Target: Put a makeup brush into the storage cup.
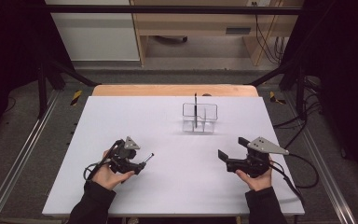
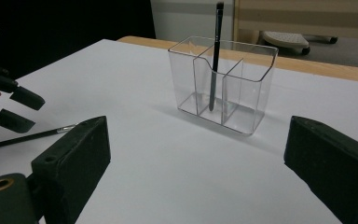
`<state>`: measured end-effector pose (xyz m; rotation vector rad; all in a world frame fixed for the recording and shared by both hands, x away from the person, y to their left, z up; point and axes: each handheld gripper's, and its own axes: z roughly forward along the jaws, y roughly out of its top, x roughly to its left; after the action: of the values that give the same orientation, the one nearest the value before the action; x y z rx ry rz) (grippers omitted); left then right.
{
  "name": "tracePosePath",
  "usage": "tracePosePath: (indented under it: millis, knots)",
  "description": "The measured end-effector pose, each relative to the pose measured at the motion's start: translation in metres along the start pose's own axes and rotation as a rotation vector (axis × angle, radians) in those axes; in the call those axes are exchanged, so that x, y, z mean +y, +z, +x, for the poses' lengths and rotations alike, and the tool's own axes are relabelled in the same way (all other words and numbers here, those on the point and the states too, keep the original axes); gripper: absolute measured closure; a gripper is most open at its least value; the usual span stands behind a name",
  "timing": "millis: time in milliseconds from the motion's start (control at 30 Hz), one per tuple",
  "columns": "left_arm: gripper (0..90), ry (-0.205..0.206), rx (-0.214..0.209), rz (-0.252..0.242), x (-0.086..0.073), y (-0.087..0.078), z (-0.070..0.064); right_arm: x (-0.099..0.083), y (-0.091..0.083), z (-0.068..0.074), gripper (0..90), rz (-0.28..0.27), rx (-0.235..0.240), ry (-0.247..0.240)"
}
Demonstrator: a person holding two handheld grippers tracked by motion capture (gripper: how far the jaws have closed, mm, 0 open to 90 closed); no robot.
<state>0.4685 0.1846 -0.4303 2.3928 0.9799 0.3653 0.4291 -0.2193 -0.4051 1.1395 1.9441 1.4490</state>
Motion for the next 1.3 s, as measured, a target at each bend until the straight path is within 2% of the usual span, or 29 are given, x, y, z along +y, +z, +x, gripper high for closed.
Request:
tracePosePath:
  millis: [67, 233, 333, 433, 600, 767, 967, 1300]
  knots:
    - [40.8, 0.009, 0.003, 0.028, 0.005, 0.002, 0.001, 0.000, 0.000, 0.000, 7.5, 0.001, 0.002, 0.003]
    - [40.1, 0.018, -0.006, 0.063, 0.013, 0.007, 0.001, 0.000, 0.001, 0.000, 7.6, 0.004, 0.002, 0.002]
    - [40.9, 0.016, -0.009, 0.074, 0.015, 0.010, 0.002, 0.000, 0.001, 0.000, 7.7, 0.005, 0.005, 0.005]
    - [42.0, 0.021, -0.007, 0.111, 0.018, 0.018, 0.002, 0.000, 0.001, 0.000, 7.7, 0.007, 0.007, 0.007]
    - [43.9, 0.022, -0.013, 0.141, 0.019, 0.024, 0.003, 0.000, 0.001, 0.000, 7.7, 0.007, 0.010, 0.008]
    - [49.7, 0.024, -0.006, 0.174, 0.019, 0.030, 0.003, -0.001, 0.002, 0.001, 7.7, 0.010, 0.012, 0.009]
    - [60.3, 0.039, -0.019, 0.202, 0.019, 0.034, 0.001, -0.001, 0.002, 0.001, 7.7, 0.009, 0.013, 0.011]
    - [73.2, 0.032, -0.036, 0.210, 0.016, 0.034, 0.001, -0.001, 0.002, 0.001, 7.6, 0.009, 0.014, 0.013]
